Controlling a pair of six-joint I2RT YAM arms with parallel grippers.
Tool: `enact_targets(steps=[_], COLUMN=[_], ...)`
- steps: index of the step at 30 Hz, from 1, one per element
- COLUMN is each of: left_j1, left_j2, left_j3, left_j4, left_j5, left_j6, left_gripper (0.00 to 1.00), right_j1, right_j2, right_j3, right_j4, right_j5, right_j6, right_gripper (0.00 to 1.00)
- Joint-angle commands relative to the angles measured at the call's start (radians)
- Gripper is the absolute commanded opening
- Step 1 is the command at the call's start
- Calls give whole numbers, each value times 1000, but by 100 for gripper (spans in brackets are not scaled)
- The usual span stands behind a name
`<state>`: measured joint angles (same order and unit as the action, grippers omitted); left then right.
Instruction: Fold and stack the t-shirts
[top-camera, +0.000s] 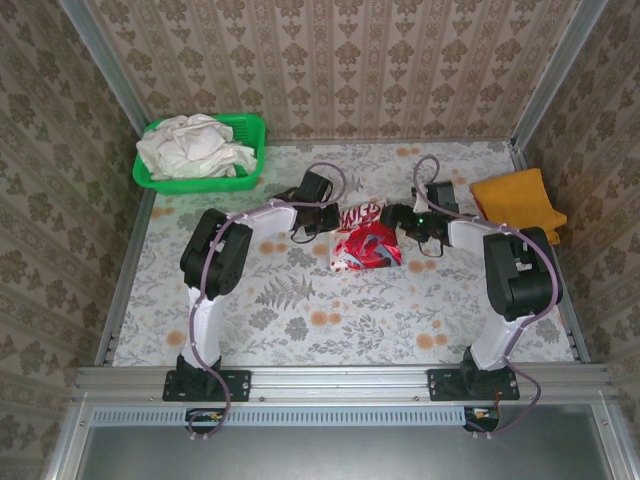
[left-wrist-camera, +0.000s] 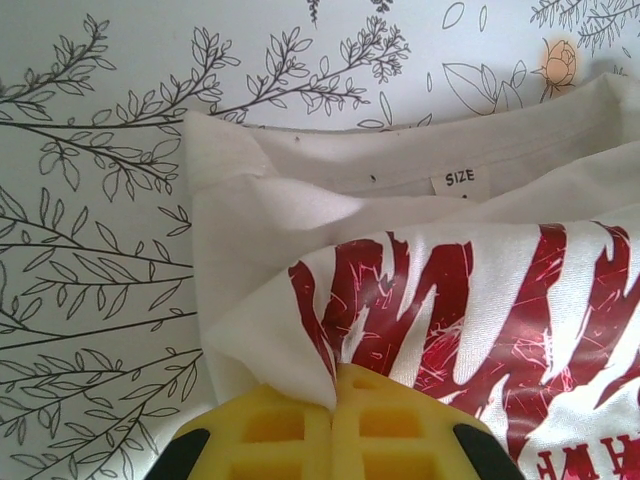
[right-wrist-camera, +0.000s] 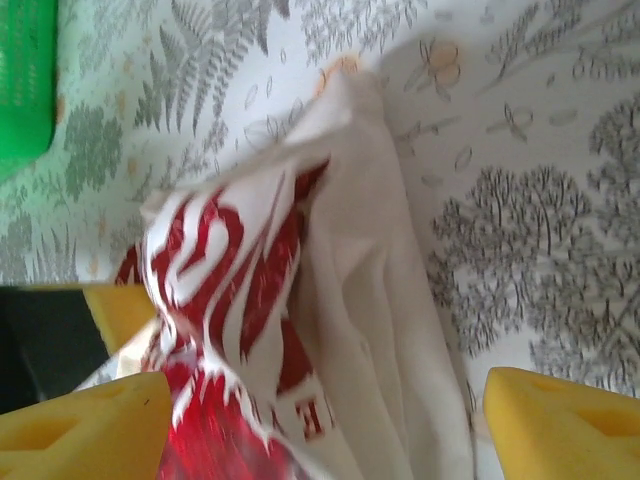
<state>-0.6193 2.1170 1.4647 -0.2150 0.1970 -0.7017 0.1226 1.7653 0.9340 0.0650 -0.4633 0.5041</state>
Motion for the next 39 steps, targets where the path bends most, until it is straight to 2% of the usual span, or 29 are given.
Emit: enact_targets(steps=[1, 9, 15, 19, 21, 23, 24, 25, 27, 29, 31, 32, 35, 39], left_j1=[0, -8, -11, -10, -10, -9, -10, -10, -10, -11, -11, -11, -7, 9], left_j2=[19, 21, 16, 6, 0, -10, -16, -29, -64, -125, -194, -233, -319, -383], left_j3=[-8, -24, -37, -51, -58, -66, -71, -80, -105, -143, -178, -193, -234, -297], left_j4=[17, 33, 43, 51, 56, 65, 73, 85, 114, 145, 156, 155, 141, 157], left_j5=[13, 18, 21, 18, 18, 18, 16, 14, 4, -25, -69, -97, -172, -204], left_j6=[5, 0, 1, 2, 2, 5, 9, 11, 16, 28, 53, 70, 116, 167], left_gripper=[5, 5, 5, 5, 5, 8, 12, 21, 44, 74, 94, 100, 100, 100], right_j1=[29, 95, 142, 172, 189, 203, 209, 215, 216, 217, 217, 216, 205, 210], right_j2=[-30, 23, 89, 113, 123, 130, 131, 129, 114, 86, 53, 35, -17, -78], right_j3=[-44, -5, 67, 105, 124, 143, 149, 154, 152, 150, 153, 154, 160, 198], right_j4=[9, -22, -126, -214, -263, -306, -319, -332, -344, -359, -384, -397, -407, -455], right_j5=[-33, -25, 18, 97, 135, 173, 185, 204, 248, 322, 392, 438, 468, 614], right_j6=[-41, -66, -141, -180, -204, -223, -231, -234, -241, -257, -285, -278, -304, -406], right_gripper=[80, 71, 64, 50, 38, 19, 11, 0, 0, 0, 0, 0, 0, 0])
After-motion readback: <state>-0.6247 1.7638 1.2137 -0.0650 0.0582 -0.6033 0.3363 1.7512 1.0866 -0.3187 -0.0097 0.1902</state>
